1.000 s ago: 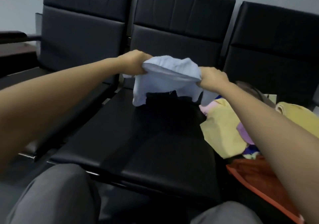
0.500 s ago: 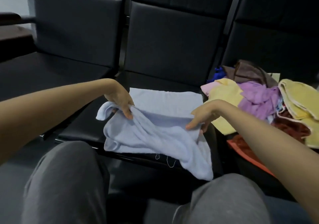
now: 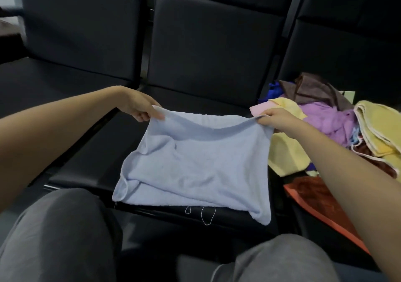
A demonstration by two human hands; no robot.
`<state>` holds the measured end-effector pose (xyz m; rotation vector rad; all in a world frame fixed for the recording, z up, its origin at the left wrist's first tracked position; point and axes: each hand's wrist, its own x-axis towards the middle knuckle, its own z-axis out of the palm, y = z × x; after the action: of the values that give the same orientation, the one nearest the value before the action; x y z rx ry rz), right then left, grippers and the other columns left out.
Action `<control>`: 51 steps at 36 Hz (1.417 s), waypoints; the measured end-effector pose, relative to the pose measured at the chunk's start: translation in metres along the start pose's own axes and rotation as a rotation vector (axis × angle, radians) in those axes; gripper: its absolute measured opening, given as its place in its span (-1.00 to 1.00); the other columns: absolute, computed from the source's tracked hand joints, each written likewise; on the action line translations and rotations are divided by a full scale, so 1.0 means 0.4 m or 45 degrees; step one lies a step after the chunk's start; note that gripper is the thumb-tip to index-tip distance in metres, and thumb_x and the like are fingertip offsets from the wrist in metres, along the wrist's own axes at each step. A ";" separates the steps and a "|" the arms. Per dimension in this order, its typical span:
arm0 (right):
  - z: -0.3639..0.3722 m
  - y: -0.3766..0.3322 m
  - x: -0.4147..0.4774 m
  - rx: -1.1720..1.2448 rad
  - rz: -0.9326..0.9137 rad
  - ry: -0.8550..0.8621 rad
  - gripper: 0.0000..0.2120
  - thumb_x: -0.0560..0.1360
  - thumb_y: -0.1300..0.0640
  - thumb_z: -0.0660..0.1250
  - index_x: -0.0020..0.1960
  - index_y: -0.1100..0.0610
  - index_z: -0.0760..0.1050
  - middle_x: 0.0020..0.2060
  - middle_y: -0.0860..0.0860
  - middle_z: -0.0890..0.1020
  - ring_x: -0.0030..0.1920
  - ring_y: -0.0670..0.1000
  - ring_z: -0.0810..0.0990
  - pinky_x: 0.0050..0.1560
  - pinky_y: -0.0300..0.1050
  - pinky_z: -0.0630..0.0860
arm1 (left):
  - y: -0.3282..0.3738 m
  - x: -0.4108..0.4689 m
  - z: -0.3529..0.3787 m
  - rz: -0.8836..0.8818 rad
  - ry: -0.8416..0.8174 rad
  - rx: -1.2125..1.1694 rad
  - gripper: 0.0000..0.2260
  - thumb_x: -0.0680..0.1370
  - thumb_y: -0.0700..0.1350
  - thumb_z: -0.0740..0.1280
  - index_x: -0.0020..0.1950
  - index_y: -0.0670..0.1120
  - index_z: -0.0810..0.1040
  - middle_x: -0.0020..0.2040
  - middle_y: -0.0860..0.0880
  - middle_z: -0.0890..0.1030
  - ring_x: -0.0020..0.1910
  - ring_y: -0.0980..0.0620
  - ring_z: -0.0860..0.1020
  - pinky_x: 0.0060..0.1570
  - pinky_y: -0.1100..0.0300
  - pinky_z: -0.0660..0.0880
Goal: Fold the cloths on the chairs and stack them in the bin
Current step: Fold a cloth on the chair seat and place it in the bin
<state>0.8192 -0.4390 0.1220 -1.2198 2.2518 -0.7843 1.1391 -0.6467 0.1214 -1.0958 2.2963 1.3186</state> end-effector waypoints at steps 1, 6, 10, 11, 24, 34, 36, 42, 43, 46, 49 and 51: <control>0.000 -0.001 0.011 0.015 -0.003 0.015 -0.91 0.54 0.22 0.27 -0.03 0.22 0.53 -0.10 0.10 0.51 -0.07 0.06 0.47 -0.10 -0.11 0.46 | -0.004 0.014 -0.001 0.025 0.053 -0.012 -0.84 0.60 -0.10 0.28 0.12 -0.05 0.60 -0.22 0.04 0.44 -0.31 0.09 0.30 -0.23 0.28 0.36; 0.003 -0.010 0.089 0.039 0.002 0.119 -0.78 0.55 0.19 0.27 0.07 0.33 0.55 -0.07 0.16 0.54 -0.10 0.04 0.48 -0.04 -0.01 0.51 | -0.027 0.090 -0.032 0.060 0.473 -0.268 -0.81 0.58 -0.08 0.30 0.11 -0.13 0.61 0.02 -0.02 0.62 0.01 0.02 0.56 0.04 0.19 0.50; 0.022 -0.012 0.166 0.012 -0.018 0.265 -0.79 0.50 0.17 0.28 -0.14 0.35 0.50 -0.24 0.12 0.42 -0.19 0.04 0.39 -0.29 -0.11 0.30 | -0.031 0.154 -0.051 0.020 0.768 -0.369 -0.85 0.54 -0.10 0.34 -0.09 -0.19 0.57 -0.04 -0.14 0.56 -0.07 -0.08 0.55 -0.06 0.12 0.48; 0.030 -0.009 0.189 -0.011 -0.027 0.285 -0.76 0.49 0.19 0.28 -0.15 0.41 0.48 -0.26 0.12 0.39 -0.21 0.04 0.36 -0.29 -0.11 0.25 | -0.029 0.173 -0.050 0.002 0.816 -0.358 -0.84 0.53 -0.10 0.35 -0.08 -0.20 0.57 -0.08 -0.14 0.54 -0.11 -0.09 0.53 -0.14 0.13 0.46; 0.216 0.100 0.272 -0.837 -0.249 0.061 -0.50 0.54 0.31 0.10 0.47 0.17 0.18 0.47 0.17 0.23 0.47 0.12 0.19 0.42 0.03 0.12 | -0.096 0.313 0.108 -0.056 1.139 0.569 -0.66 0.64 -0.01 0.05 0.40 -0.01 0.36 0.34 -0.10 0.37 0.29 -0.14 0.31 0.05 0.01 0.38; 0.164 0.052 0.293 -1.088 -0.189 -0.152 -0.51 0.51 0.22 0.14 0.42 0.02 0.25 0.28 0.10 0.48 0.28 0.15 0.42 0.20 -0.01 0.24 | -0.103 0.298 0.114 -0.001 1.188 0.434 -0.72 0.61 -0.10 0.13 0.28 -0.13 0.43 0.17 -0.15 0.45 0.19 -0.15 0.39 0.02 0.02 0.39; 0.156 0.048 0.276 -1.143 -0.201 -0.116 -0.71 0.47 0.22 0.15 0.16 0.00 0.40 0.04 0.03 0.55 0.18 0.13 0.46 0.06 -0.02 0.20 | -0.095 0.286 0.108 -0.004 1.119 0.356 -0.78 0.60 -0.13 0.16 0.21 -0.14 0.43 0.16 -0.18 0.45 0.15 -0.18 0.42 0.03 0.02 0.39; 0.083 0.003 0.206 -1.447 -0.307 -0.048 -0.89 0.45 0.21 0.19 -0.11 0.01 0.36 -0.17 -0.05 0.42 0.10 0.07 0.43 0.03 -0.02 0.17 | -0.053 0.215 0.062 -0.021 0.775 0.475 -0.84 0.54 -0.17 0.26 0.12 -0.14 0.44 0.10 -0.16 0.53 -0.07 -0.10 0.46 -0.17 0.13 0.36; 0.066 -0.008 0.195 -1.475 -0.329 -0.055 -0.90 0.45 0.20 0.20 -0.13 0.01 0.35 -0.18 -0.05 0.42 0.08 0.06 0.42 0.00 -0.02 0.14 | -0.045 0.199 0.050 -0.018 0.764 0.499 -0.87 0.54 -0.17 0.26 0.07 -0.12 0.47 0.07 -0.14 0.55 -0.08 -0.08 0.47 -0.18 0.14 0.37; 0.019 -0.047 0.156 -1.395 -0.314 -0.067 -0.91 0.48 0.18 0.19 -0.15 0.02 0.32 -0.29 -0.06 0.43 -0.12 0.03 0.39 -0.03 -0.02 0.09 | -0.009 0.138 0.017 -0.044 0.804 0.596 -0.82 0.49 -0.19 0.24 -0.02 -0.07 0.61 -0.08 -0.04 0.58 -0.10 -0.06 0.52 -0.22 0.18 0.42; -0.028 -0.078 0.127 -1.228 -0.311 0.064 -0.92 0.51 0.18 0.20 -0.15 0.05 0.34 -0.19 0.00 0.51 -0.09 0.08 0.49 -0.10 -0.05 0.21 | 0.035 0.077 -0.031 -0.083 0.907 0.669 -0.85 0.43 -0.15 0.33 -0.06 -0.02 0.66 -0.13 -0.01 0.60 -0.11 -0.07 0.55 -0.22 0.17 0.45; -0.055 -0.098 0.105 -1.191 -0.266 0.202 -0.87 0.52 0.18 0.19 -0.20 0.05 0.39 -0.17 -0.01 0.51 -0.07 0.09 0.53 -0.19 -0.10 0.30 | 0.075 0.038 -0.068 -0.068 0.943 0.627 -0.86 0.42 -0.11 0.40 -0.04 -0.06 0.66 -0.13 -0.02 0.59 -0.12 -0.06 0.54 -0.21 0.17 0.43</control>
<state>0.8074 -0.4867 0.1592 -1.8495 2.7459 0.1967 1.1105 -0.6677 0.1462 -1.6083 2.8204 0.2705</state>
